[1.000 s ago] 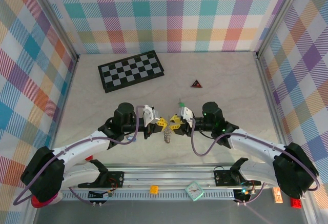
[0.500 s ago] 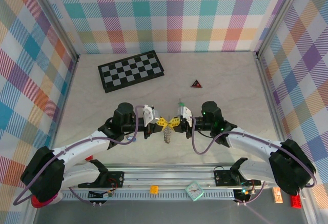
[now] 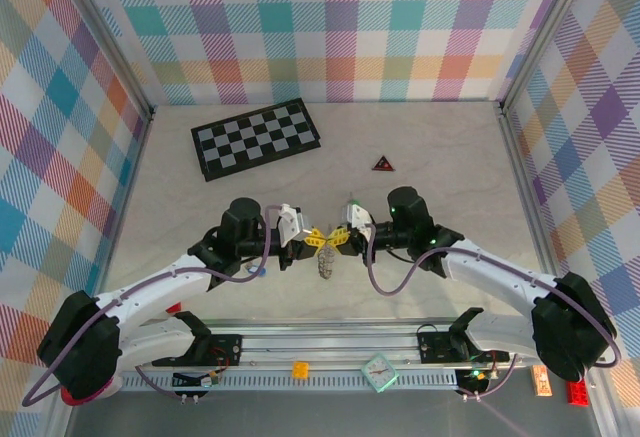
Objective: Put the keys on the keyring
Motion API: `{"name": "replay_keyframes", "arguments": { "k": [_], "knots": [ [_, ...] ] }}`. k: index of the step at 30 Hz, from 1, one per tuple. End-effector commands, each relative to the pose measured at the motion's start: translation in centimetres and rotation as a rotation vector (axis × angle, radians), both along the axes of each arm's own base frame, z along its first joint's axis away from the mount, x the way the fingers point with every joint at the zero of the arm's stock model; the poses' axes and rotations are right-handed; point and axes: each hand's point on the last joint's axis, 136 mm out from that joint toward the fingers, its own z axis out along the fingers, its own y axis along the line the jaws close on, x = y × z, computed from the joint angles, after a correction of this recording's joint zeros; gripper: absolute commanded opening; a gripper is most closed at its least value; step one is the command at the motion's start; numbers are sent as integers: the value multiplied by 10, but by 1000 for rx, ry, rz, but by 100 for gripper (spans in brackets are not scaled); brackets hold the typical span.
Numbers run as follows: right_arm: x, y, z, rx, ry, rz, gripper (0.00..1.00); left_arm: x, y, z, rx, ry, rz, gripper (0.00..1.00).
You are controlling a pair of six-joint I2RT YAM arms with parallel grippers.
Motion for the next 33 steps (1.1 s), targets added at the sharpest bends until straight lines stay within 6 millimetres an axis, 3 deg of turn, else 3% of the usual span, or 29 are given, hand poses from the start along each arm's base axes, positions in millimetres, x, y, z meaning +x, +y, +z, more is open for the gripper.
{"name": "replay_keyframes", "arguments": {
  "k": [1, 8, 14, 17, 19, 23, 25, 28, 30, 33],
  "knots": [
    [-10, 3, 15, 11, -29, 76, 0, -7, -3, 13, -2, -38, -43, 11],
    [-11, 5, 17, 4, -20, 103, 0, -8, -6, 16, -4, -35, -61, 9],
    [-7, 6, 17, -4, -16, 84, 0, -11, -9, 25, -28, -52, -79, 0],
    [3, 2, 19, 5, -28, 1, 19, -10, -8, 25, -30, -53, -70, 0],
    [16, -5, 21, 14, -39, -93, 38, -8, -7, 23, -27, -46, -49, 0],
    [67, -35, 18, 44, -14, -489, 51, 6, -1, 17, -12, 4, 64, 0],
    [97, -61, 3, 25, 108, -764, 49, 12, 2, 13, -6, 24, 113, 0],
    [119, -89, -29, -128, 255, -1016, 49, 17, 7, 11, -1, 50, 168, 0],
    [127, -95, -45, -233, 340, -1093, 49, 20, 10, 10, 8, 63, 200, 0],
    [133, -86, -61, -355, 400, -1079, 50, 19, 14, 11, 16, 64, 214, 0]
  ]
}}
